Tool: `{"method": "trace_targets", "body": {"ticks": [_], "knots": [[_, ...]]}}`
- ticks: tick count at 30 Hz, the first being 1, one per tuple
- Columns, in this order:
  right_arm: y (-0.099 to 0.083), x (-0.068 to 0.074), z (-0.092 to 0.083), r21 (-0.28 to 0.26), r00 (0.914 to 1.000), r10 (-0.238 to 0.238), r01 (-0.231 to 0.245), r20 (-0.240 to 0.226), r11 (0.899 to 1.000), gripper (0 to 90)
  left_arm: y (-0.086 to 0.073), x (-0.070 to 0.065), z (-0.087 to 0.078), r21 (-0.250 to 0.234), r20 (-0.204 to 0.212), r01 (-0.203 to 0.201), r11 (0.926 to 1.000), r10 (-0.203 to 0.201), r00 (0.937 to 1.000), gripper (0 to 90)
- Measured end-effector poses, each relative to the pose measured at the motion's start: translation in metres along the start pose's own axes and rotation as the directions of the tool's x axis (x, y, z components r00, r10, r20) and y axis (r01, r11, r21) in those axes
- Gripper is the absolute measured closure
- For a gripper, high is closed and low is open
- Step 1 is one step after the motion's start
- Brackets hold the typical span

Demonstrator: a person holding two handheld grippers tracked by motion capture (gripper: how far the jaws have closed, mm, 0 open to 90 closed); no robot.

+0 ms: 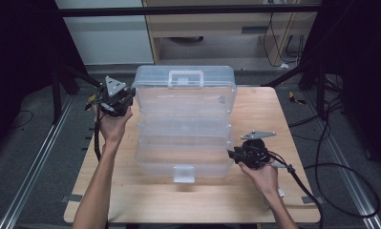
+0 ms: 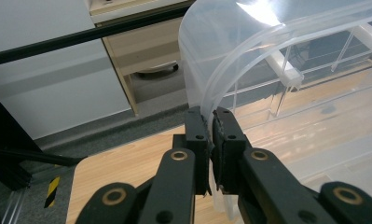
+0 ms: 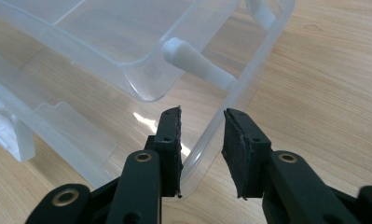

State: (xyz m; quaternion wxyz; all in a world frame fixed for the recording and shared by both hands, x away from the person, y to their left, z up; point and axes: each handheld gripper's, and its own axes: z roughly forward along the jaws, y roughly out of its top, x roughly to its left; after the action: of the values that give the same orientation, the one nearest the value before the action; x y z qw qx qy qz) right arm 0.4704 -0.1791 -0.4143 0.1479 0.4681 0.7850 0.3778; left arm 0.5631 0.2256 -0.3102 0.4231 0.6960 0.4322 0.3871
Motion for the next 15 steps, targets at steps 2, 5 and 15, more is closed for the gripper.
{"method": "trace_targets", "body": {"ticks": [2, 5, 15], "knots": [[-0.0001, 0.0002, 0.0000, -0.001, 1.0000, 0.001, -0.001, -0.001, 1.000, 67.3, 0.0010, 0.0004, 0.0017, 0.003, -0.003, -0.001, 1.0000, 0.001, 1.0000, 85.5], [0.0000, 0.0001, -0.0001, 0.000, 1.0000, -0.001, 0.001, -0.002, 1.000, 67.4, 0.0021, 0.0008, 0.0041, 0.004, -0.004, 0.001, 1.0000, -0.001, 1.0000, 85.5], [0.0000, 0.0002, -0.0001, 0.001, 1.0000, -0.002, 0.002, -0.002, 1.000, 67.7, 0.0051, 0.0023, 0.0097, 0.009, -0.009, -0.001, 1.0000, 0.001, 1.0000, 85.5]]}}
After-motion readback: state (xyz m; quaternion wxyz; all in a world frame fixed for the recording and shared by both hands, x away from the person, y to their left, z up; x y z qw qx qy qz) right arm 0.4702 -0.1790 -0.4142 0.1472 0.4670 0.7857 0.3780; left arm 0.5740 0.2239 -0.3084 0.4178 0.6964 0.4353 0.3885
